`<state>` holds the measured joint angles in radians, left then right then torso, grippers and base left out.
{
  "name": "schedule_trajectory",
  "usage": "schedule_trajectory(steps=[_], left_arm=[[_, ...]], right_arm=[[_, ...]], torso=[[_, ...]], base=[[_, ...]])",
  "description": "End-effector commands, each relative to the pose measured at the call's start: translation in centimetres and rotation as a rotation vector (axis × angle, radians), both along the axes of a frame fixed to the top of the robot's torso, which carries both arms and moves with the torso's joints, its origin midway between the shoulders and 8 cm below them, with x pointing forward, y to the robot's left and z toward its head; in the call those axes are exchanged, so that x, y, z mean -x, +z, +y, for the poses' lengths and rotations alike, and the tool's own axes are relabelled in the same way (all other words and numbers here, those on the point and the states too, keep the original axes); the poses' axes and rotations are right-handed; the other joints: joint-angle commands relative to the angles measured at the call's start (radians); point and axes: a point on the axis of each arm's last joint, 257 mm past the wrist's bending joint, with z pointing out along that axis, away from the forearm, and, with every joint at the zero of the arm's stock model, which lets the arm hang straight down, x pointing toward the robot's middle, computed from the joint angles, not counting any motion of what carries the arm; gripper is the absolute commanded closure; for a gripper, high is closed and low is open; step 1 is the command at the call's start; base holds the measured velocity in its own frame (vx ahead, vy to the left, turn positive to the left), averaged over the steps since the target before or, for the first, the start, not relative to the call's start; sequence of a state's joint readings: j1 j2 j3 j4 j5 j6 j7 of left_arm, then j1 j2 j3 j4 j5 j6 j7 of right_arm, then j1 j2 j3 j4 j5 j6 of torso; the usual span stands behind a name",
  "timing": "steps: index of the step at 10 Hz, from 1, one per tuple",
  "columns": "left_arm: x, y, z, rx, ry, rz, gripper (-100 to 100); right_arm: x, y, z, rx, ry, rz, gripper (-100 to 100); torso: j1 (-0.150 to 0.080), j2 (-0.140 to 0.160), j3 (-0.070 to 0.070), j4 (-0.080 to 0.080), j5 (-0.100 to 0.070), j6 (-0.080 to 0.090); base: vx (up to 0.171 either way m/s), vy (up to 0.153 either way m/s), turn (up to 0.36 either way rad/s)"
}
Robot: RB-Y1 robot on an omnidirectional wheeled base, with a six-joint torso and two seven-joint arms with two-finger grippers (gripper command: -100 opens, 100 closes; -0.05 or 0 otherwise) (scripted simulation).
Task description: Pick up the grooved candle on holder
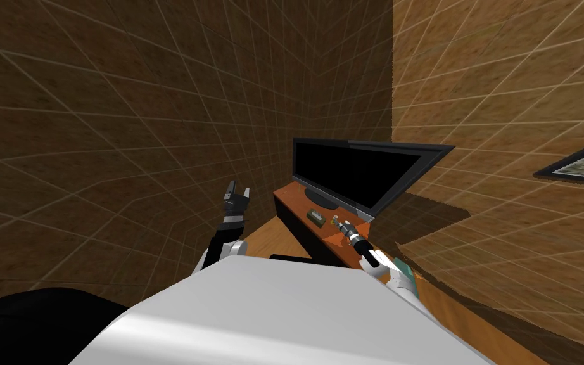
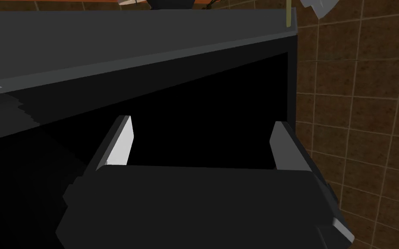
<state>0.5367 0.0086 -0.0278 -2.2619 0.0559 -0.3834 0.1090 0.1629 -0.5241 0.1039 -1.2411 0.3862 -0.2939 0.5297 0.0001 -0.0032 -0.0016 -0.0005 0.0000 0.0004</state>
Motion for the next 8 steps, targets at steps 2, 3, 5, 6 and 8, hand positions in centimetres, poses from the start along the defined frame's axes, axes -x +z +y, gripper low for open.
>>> schedule_trajectory(steps=[2,3,5,6,8], left_arm=[[0.0,0.0,0.0,0.0,0.0,0.0,0],[0.0,0.0,0.0,0.0,0.0,0.0,0],[0.0,0.0,0.0,0.0,0.0,0.0,0],[0.0,0.0,0.0,0.0,0.0,0.0,0],[0.0,0.0,0.0,0.0,0.0,0.0,0]], right_arm=[[1.2,-2.5,-2.0,0.09,0.014,0.071,-100],[1.5,-3.0,-2.4,0.092,0.008,0.082,-100],[2.5,-4.7,-3.8,0.151,0.016,0.134,-100],[3.4,-6.1,-5.3,0.209,0.028,0.181,-100],[4.7,-7.6,-7.0,0.267,0.037,0.234,-100]], torso=[[0.0,0.0,0.0,0.0,0.0,0.0],[0.001,0.0,0.0,0.0,0.0,0.0],[0.0,0.0,0.0,0.0,0.0,0.0],[0.0,0.0,0.0,0.0,0.0,0.0],[0.002,-0.002,-0.001,0.0,0.0,0.0]], base=[[0.026,0.016,0.097],[0.023,0.015,0.066],[0.032,0.014,0.093],[0.038,0.03,0.104],[0.057,0.03,0.123]])
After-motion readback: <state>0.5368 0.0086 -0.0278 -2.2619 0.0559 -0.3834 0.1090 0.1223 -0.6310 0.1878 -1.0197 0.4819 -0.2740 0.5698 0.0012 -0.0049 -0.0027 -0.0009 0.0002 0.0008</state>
